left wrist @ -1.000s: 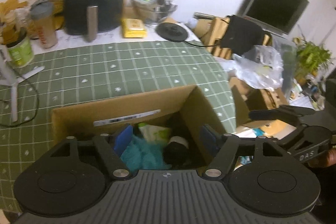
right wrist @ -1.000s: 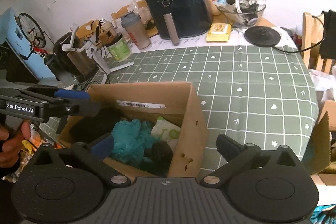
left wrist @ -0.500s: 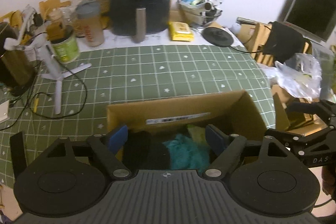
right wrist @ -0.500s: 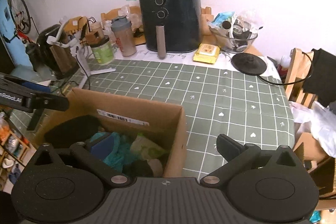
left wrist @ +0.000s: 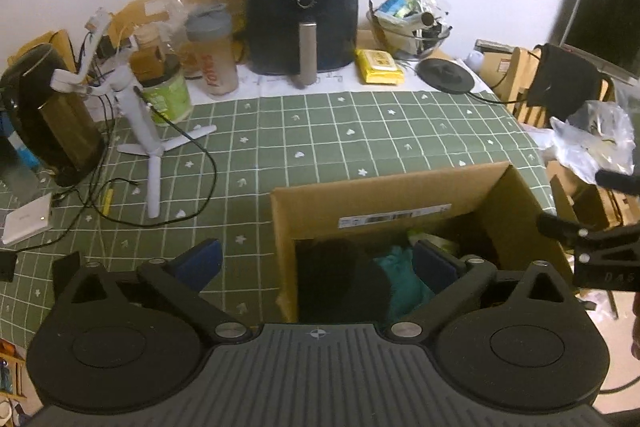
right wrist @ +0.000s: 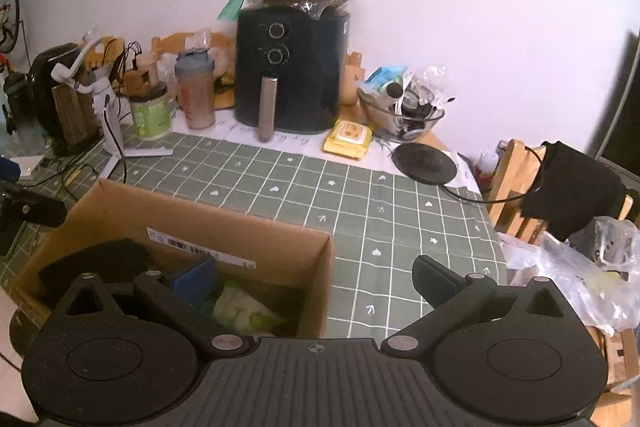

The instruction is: Organize soft objects

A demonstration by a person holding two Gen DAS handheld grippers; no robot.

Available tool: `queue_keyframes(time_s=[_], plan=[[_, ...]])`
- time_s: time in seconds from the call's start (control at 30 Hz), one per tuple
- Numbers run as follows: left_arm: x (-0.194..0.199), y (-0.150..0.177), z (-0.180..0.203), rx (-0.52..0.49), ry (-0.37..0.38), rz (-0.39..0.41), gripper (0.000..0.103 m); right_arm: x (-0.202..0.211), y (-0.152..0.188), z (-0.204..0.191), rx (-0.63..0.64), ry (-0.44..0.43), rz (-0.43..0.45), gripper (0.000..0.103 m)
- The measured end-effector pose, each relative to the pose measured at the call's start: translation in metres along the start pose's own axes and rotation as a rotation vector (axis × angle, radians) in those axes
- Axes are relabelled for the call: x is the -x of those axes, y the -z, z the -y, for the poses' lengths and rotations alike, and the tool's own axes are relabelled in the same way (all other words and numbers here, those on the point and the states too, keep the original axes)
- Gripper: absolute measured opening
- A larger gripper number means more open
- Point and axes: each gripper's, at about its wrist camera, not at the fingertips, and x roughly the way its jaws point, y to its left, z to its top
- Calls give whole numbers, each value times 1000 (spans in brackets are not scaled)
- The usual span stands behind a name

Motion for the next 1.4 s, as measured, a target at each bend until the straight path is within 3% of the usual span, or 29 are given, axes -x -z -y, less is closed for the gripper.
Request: queue_keyframes(time_s=[0.3, 0.43, 0.67, 0.87, 1.2, 1.4], plan=[[11, 9, -3, -92, -92, 58, 103, 8, 0, -25, -8, 15, -42, 103], [11, 11, -7, -83, -41, 33, 103, 6, -3, -28, -50, 37, -119, 103], [4, 13, -16, -13, -15, -94, 103, 3, -4, -27, -127, -12, -276, 103], [-1, 15, -17, 4, -4, -187, 103, 2, -5, -35, -113, -21, -366, 103], [-8, 24, -13, 36, 33, -289, 103, -10, 2, -40, -113, -7, -543, 103], [-13, 29, -8, 40, 24, -335, 103, -14, 11, -42, -101, -6, -595, 103]])
